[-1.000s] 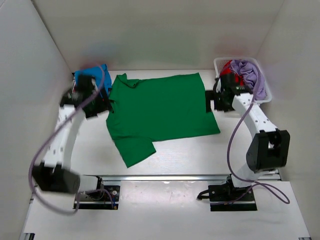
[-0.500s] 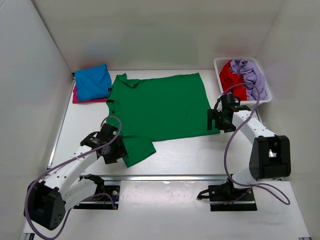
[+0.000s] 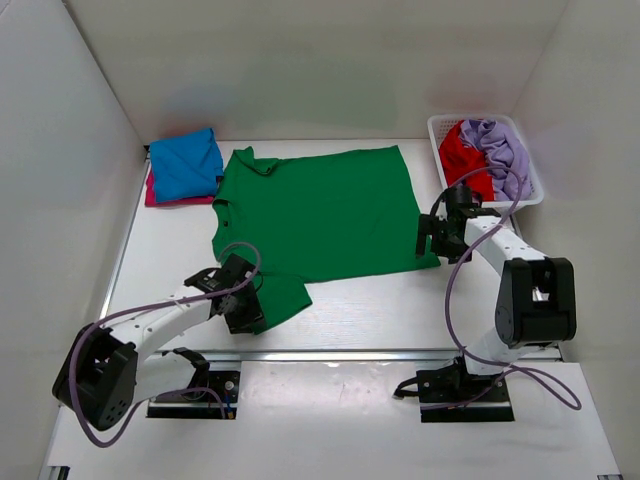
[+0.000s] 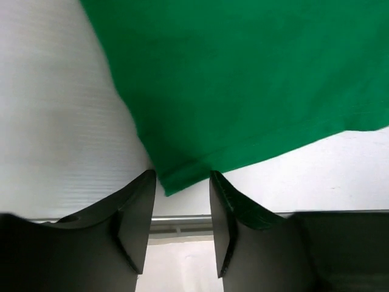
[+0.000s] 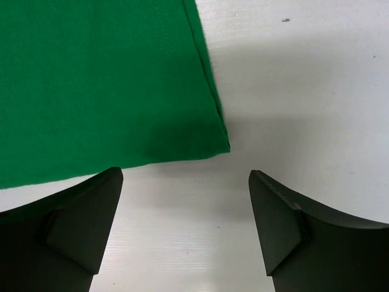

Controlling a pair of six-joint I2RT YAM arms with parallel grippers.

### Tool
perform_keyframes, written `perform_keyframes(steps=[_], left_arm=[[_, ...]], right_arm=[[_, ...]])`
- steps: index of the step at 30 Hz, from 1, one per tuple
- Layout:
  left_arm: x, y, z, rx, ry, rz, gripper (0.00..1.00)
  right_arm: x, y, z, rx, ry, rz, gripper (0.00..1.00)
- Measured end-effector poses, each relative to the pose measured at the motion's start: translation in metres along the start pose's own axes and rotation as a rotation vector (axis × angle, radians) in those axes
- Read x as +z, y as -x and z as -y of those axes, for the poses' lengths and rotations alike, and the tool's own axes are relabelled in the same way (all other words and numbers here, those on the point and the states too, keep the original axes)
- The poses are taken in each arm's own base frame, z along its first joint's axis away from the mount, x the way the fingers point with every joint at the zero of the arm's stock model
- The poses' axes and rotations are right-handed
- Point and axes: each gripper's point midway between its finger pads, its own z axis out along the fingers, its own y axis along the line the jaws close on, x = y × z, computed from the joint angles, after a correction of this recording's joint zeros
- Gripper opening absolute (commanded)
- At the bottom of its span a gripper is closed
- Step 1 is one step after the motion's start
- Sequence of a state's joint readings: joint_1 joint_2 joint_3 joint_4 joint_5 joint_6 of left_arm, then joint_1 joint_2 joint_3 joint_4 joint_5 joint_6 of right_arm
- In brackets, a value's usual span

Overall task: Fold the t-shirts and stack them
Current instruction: Grap the side of the flattened tshirt closest away from the robot with both arms

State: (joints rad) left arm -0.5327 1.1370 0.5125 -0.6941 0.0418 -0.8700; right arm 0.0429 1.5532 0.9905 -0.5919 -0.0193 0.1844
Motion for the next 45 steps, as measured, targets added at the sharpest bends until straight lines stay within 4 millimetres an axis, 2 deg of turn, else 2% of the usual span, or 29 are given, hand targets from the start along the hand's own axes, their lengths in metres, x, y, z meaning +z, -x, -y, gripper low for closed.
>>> perform_keyframes(steps=[1,3,4,5,8,12,13,16,17,19,23,30,32,37,41,45], left_arm=[[0.001,0.000,0.002,-0.002,-0.007,0.003,0.42],[0.002,-0.001,0.005,-0.010,-0.018,0.005,0.21],[0.003,-0.001,0.004,-0.011,-0.015,0.007,0.04],[0.004,-0.002,0.003,-0.016,-0.012,0.003,0.00],[0.004,-0.001,0.003,-0.010,-0.009,0.005,0.00],[0.002,0.000,-0.003,-0.014,0.008,0.007,0.00],[0.001,0.001,-0.004,-0.017,0.011,0.010,0.00],[-0.001,0.002,-0.006,-0.021,0.013,0.020,0.00],[-0.002,0.002,-0.007,-0.019,0.013,0.021,0.00],[-0.002,0.003,-0.008,-0.019,0.016,0.023,0.00],[-0.006,0.003,-0.011,-0.017,0.016,0.028,0.00],[-0.029,-0.002,-0.016,-0.010,-0.026,0.056,0.00],[-0.038,-0.005,-0.017,-0.012,-0.051,0.071,0.00],[-0.063,-0.010,-0.022,-0.035,-0.110,0.122,0.00],[-0.083,0.000,-0.024,-0.071,-0.109,0.157,0.00],[-0.105,0.025,-0.016,-0.093,-0.118,0.212,0.00]], right_arm=[[0.001,0.000,0.000,0.007,-0.001,-0.001,0.82],[0.002,0.001,0.000,0.026,-0.003,-0.002,0.82],[0.004,0.001,0.001,0.036,-0.004,-0.002,0.82],[0.005,0.002,0.002,0.045,-0.008,-0.002,0.82],[0.011,0.003,0.003,0.068,-0.016,-0.014,0.80],[0.021,0.001,0.004,0.094,-0.040,-0.037,0.71],[0.023,-0.001,0.004,0.101,-0.049,-0.044,0.61],[0.029,-0.005,0.005,0.123,-0.069,-0.062,0.52],[0.030,-0.006,0.005,0.131,-0.073,-0.064,0.43],[0.032,-0.007,0.005,0.138,-0.079,-0.068,0.34],[0.035,-0.008,0.004,0.142,-0.092,-0.069,0.00],[0.034,-0.011,-0.002,0.124,-0.100,-0.061,0.00],[0.030,-0.021,-0.005,0.111,-0.097,-0.076,0.00],[0.012,-0.062,-0.010,0.073,-0.091,-0.145,0.00],[-0.007,-0.085,-0.014,0.060,-0.070,-0.166,0.00],[-0.021,-0.084,-0.015,0.072,-0.046,-0.155,0.00]])
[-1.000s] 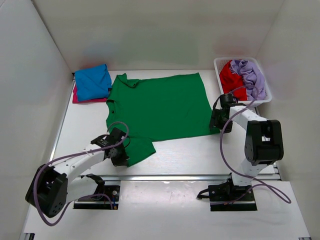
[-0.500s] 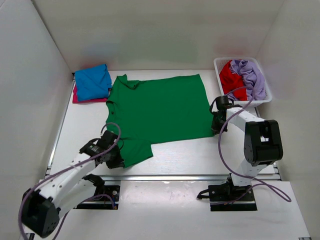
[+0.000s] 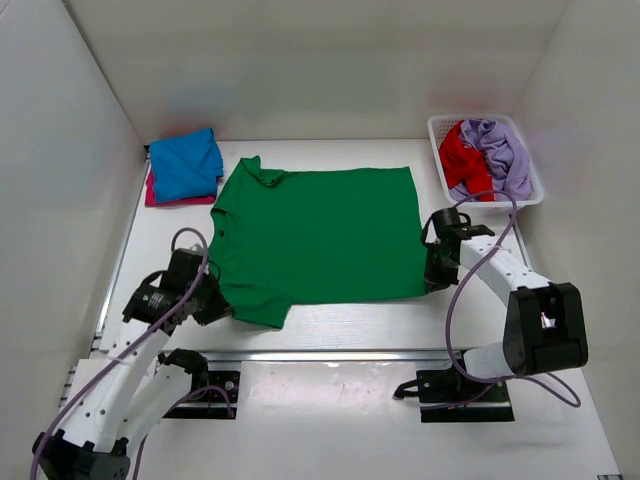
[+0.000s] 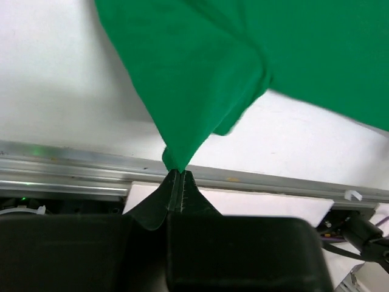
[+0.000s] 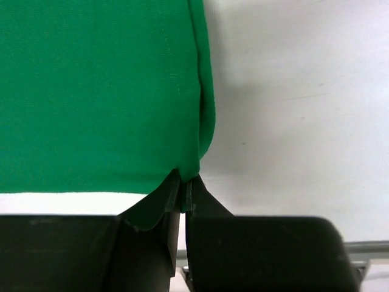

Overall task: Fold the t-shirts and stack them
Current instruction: Grap the side of the flattened tshirt closest away from the robot with both arms, then fold the flattened tshirt in 1/3 of the way

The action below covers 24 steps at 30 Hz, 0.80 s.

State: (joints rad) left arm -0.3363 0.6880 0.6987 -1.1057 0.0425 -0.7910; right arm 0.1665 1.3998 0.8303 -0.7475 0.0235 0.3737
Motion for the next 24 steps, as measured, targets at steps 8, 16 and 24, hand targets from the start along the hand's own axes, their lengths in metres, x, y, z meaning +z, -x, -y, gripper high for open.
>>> perform_keyframes(steps=[8,16,24], left_arm=[[-0.009,0.046,0.042,0.049,-0.021,0.031,0.00],[0.002,0.103,0.061,0.048,-0.005,0.103,0.00],[0.033,0.138,0.074,0.052,0.012,0.112,0.00]], right_arm=[[-0.016,0.036,0.003,0.006,0.000,0.014,0.00],[-0.009,0.068,-0.004,-0.022,-0.012,-0.015,0.01],[-0.005,0.094,-0.012,-0.028,-0.012,-0.014,0.00]])
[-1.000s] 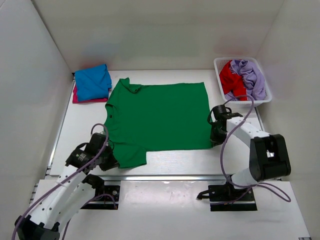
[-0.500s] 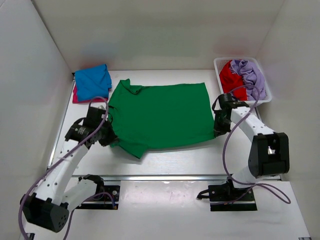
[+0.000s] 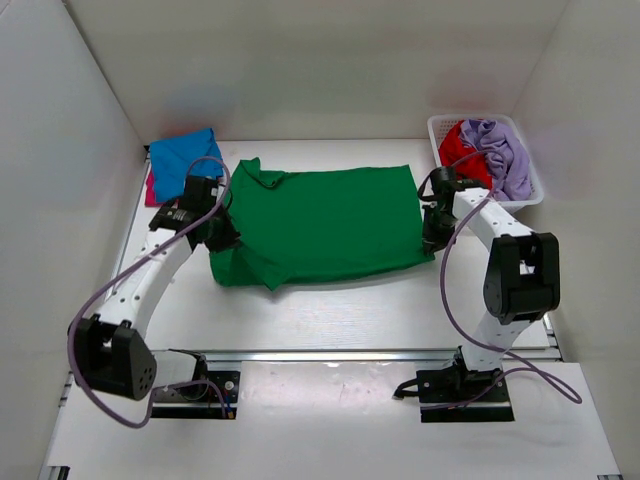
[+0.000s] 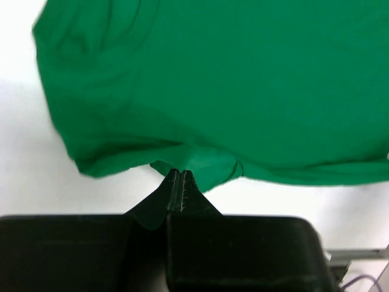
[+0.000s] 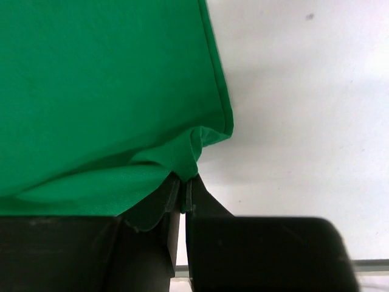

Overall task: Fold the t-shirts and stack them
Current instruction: Fold the flattened tshirt in 1/3 of the way

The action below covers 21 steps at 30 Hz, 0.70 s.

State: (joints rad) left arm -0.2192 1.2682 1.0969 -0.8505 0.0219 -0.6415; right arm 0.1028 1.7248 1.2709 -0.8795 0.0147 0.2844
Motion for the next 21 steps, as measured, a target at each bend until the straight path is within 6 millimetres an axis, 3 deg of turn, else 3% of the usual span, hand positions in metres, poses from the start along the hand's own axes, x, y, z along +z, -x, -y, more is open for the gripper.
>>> perform_keyframes(steps=[9,21], left_arm=[[0.025,0.050,0.022,-0.005,-0.027,0.068,0.00],[0.045,0.067,0.021,-0.025,-0.026,0.071,0.00]], right_arm=[[0.005,0.017,-0.001,0.009,-0.005,0.000,0.00],[0.014,0.035,-0.002,0.020,-0.008,-0.002,0.00]])
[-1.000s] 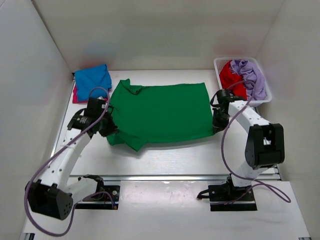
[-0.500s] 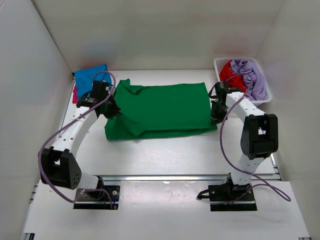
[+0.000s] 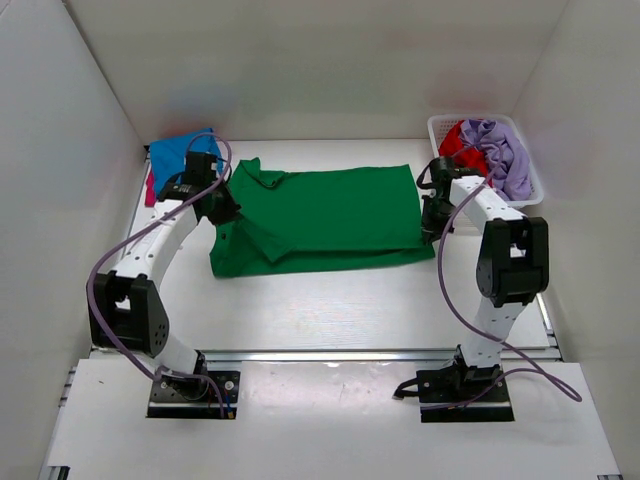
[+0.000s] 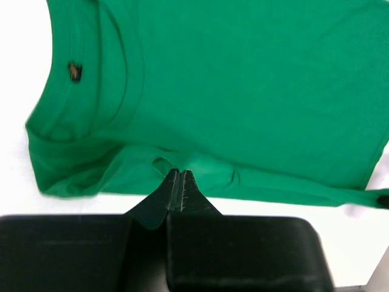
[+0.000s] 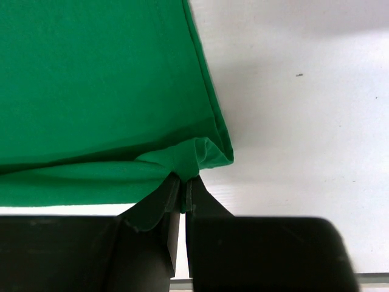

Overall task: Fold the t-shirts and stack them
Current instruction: Fold the flattened tshirt in 1/3 of the way

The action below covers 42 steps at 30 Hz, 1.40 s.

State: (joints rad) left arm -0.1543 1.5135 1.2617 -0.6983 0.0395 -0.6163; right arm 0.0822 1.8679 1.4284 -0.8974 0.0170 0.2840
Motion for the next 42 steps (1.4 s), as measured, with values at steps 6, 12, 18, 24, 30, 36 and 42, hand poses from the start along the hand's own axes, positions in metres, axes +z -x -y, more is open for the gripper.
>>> perform_keyframes(steps=[6,12,18,24,30,36,42], left_arm=[[0.007,0.022,0.009,-0.002,-0.015,0.031,0.00],[0.020,0.032,0.011,-0.001,-0.011,0.028,0.00],[0.029,0.031,0.006,-0.009,0.002,0.017,0.00],[0.046,0.038,0.009,0.004,-0.013,0.022,0.47],[0.056,0.061,0.020,0.009,-0.058,0.090,0.74],[0.028,0.073,0.006,0.010,-0.039,0.165,0.71],[0.001,0.008,-0.025,0.039,-0.003,0.111,0.54]], right_arm=[[0.007,0.008,0.000,0.005,-0.005,-0.009,0.00],[0.011,0.015,-0.001,0.007,-0.005,-0.008,0.00],[0.015,0.032,-0.004,0.008,0.000,0.014,0.00],[0.025,0.042,-0.002,0.011,-0.009,0.011,0.67],[0.021,0.042,-0.005,-0.018,-0.024,0.030,0.84],[0.002,0.031,0.000,-0.019,-0.015,0.067,0.83],[-0.010,0.016,-0.003,-0.031,0.011,0.102,0.81]])
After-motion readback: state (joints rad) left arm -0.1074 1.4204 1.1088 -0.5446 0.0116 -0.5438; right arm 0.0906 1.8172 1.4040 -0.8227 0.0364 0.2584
